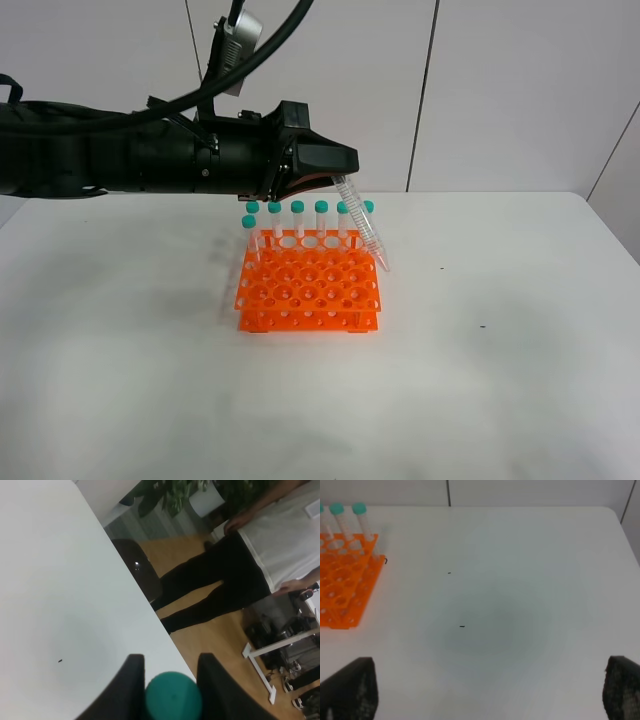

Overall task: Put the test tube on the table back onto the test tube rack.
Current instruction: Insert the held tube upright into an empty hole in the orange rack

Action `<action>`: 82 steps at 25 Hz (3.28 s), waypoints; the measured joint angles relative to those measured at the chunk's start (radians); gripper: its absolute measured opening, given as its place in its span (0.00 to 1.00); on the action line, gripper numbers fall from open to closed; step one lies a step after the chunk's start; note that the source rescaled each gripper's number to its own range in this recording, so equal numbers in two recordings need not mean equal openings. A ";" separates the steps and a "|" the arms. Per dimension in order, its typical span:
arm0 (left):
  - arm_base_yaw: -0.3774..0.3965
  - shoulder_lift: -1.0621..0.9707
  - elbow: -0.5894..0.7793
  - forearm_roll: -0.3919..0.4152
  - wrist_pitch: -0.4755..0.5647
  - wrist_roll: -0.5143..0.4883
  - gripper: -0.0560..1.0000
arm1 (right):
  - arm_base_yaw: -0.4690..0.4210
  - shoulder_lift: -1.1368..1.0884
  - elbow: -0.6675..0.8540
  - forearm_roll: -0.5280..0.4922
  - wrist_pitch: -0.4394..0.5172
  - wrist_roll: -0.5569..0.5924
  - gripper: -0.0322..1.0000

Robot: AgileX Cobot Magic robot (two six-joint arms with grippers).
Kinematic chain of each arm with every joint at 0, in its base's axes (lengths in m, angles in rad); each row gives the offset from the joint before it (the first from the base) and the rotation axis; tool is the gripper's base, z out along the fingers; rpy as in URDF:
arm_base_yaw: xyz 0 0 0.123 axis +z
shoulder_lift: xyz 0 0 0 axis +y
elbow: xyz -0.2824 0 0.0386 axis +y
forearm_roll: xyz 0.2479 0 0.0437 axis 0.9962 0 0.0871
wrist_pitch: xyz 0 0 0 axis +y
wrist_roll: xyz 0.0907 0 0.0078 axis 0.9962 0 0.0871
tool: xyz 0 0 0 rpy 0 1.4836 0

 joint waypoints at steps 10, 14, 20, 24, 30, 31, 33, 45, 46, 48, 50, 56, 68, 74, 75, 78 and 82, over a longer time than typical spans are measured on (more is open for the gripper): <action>0.000 0.000 -0.002 -0.001 -0.031 0.011 0.07 | 0.000 -0.001 0.000 0.001 0.000 0.000 1.00; 0.000 0.000 -0.002 -0.001 -0.062 0.024 0.07 | 0.000 -0.001 0.000 0.001 0.000 0.000 1.00; 0.000 -0.008 -0.002 0.065 -0.136 0.052 0.07 | 0.000 -0.001 0.000 0.001 0.000 0.000 1.00; -0.002 -0.073 -0.002 0.426 -0.312 -0.097 0.07 | 0.000 -0.001 0.000 0.001 0.000 0.000 1.00; -0.098 -0.173 0.057 1.099 -0.624 -0.561 0.07 | 0.000 -0.001 0.000 0.003 0.000 0.000 1.00; -0.120 -0.176 0.074 1.179 -0.673 -0.613 0.07 | 0.000 -0.001 0.000 0.003 0.000 0.000 1.00; -0.170 -0.176 0.125 1.265 -0.766 -0.661 0.07 | 0.000 -0.001 0.000 0.003 0.000 0.000 1.00; -0.199 0.033 0.157 1.311 -1.100 -0.632 0.07 | 0.000 -0.001 0.000 0.003 0.000 0.000 1.00; -0.194 0.057 0.142 1.311 -1.100 -0.631 0.07 | 0.000 -0.001 0.000 0.003 0.000 0.000 1.00; -0.183 0.101 0.102 1.311 -1.106 -0.630 0.07 | 0.000 -0.001 0.000 0.003 0.000 0.000 1.00; -0.170 0.147 0.067 1.311 -1.106 -0.628 0.07 | 0.000 -0.001 0.000 0.003 0.000 0.000 1.00; -0.130 0.226 0.019 1.311 -1.107 -0.628 0.07 | 0.000 -0.001 0.000 0.003 0.000 0.000 1.00; -0.107 0.277 0.017 1.312 -1.135 -0.750 0.07 | 0.000 -0.001 0.000 0.003 0.000 0.000 1.00; -0.092 0.278 0.017 1.315 -1.159 -0.814 0.07 | 0.000 -0.002 0.000 0.003 0.000 0.000 1.00; -0.088 0.278 0.017 1.315 -1.160 -0.829 0.07 | 0.000 -0.002 0.000 0.003 0.000 0.000 1.00; -0.083 0.278 0.017 1.314 -1.158 -0.872 0.07 | 0.000 -0.002 0.000 0.003 0.000 0.000 1.00; -0.083 0.276 0.017 1.315 -1.158 -0.909 0.07 | 0.000 -0.002 0.000 0.003 0.000 0.000 1.00</action>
